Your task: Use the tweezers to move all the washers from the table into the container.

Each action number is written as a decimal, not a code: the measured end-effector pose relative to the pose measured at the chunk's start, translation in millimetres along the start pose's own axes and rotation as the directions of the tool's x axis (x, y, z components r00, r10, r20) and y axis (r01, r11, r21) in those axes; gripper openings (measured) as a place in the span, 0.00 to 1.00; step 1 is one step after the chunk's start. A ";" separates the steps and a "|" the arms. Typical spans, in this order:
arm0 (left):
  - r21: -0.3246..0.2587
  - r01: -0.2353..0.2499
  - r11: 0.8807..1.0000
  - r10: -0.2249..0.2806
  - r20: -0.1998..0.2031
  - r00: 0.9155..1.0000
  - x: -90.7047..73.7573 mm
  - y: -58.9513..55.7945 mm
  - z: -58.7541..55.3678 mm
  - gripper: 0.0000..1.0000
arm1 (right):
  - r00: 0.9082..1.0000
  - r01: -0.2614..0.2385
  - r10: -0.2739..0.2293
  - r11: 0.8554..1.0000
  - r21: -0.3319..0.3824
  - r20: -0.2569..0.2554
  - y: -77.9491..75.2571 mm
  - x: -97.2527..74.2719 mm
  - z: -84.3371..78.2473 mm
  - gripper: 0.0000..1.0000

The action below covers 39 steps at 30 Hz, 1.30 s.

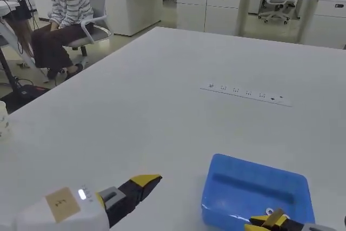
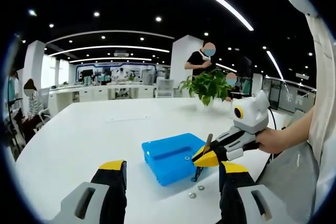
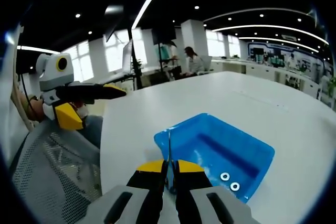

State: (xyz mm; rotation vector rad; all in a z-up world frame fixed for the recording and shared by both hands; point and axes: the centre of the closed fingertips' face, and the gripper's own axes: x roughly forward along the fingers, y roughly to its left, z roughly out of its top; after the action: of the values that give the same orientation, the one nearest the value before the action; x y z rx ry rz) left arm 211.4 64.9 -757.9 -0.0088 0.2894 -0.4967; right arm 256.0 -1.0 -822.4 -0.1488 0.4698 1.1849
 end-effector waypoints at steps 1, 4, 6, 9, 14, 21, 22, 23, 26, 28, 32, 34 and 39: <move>0.000 0.000 1.000 0.000 0.000 1.000 -0.1 -0.1 -0.1 0.72 | 1.000 0.001 -0.001 1.000 -0.009 -0.003 -0.1 0.0 -0.1 0.04; -0.001 -0.001 1.000 0.001 0.001 1.000 -0.3 -0.2 0.0 0.72 | 1.000 0.000 -0.001 0.999 -0.037 -0.013 1.4 0.2 -1.1 0.04; 0.000 0.000 1.000 0.000 0.001 1.000 -0.4 -0.7 -0.2 0.72 | 1.000 -0.002 0.001 0.999 -0.043 -0.015 2.6 0.5 -1.2 0.04; 0.000 0.000 1.000 0.000 0.000 1.000 -0.5 -0.9 -0.5 0.72 | 1.000 -0.005 0.004 0.998 -0.061 -0.020 5.1 1.0 -1.9 0.04; 0.002 -0.001 1.000 0.001 0.002 1.000 -0.7 -0.7 0.0 0.72 | 0.999 -0.009 0.004 0.992 -0.126 -0.036 8.9 2.9 -4.5 0.04; 0.002 0.000 1.000 0.000 0.000 1.000 -0.5 -0.3 0.2 0.72 | 0.999 -0.005 -0.003 0.987 -0.162 -0.051 8.4 3.9 -4.3 0.04; 0.002 0.000 1.000 0.000 0.000 1.000 -0.5 -0.1 0.3 0.72 | 0.999 -0.013 0.004 0.986 -0.165 -0.053 9.6 4.8 -4.7 0.04; 0.002 0.000 1.000 0.000 0.000 1.000 -0.5 0.1 0.3 0.72 | 0.999 -0.018 0.010 0.988 -0.155 -0.052 10.6 5.1 -4.5 0.04; 0.003 0.002 1.000 -0.002 0.000 1.000 -0.2 0.2 0.4 0.72 | 0.998 -0.021 0.014 0.990 -0.141 -0.054 9.8 6.2 -3.7 0.04; 0.004 0.001 1.000 -0.001 -0.002 1.000 0.0 0.5 0.3 0.72 | 0.998 -0.022 0.016 0.993 -0.119 -0.054 9.6 6.2 -3.5 0.03; 0.002 0.002 1.000 -0.002 -0.001 1.000 0.4 0.6 0.9 0.72 | 0.998 -0.025 0.018 0.993 -0.111 -0.058 10.5 5.0 -4.1 0.03; 0.003 0.003 1.000 -0.003 -0.002 1.000 0.5 0.2 0.9 0.72 | 0.998 -0.040 0.035 0.995 -0.089 -0.060 12.8 4.1 -4.6 0.03; 0.001 0.007 1.000 -0.007 0.000 1.000 0.5 -1.0 1.6 0.73 | 0.999 -0.043 0.042 0.999 -0.015 -0.032 14.4 0.1 -3.4 0.02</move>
State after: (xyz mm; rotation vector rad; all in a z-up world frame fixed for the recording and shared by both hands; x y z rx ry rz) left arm 211.9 63.7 -756.4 -0.0085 0.2893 -0.5040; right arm 241.9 3.3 -823.6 -0.1723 0.4939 1.2297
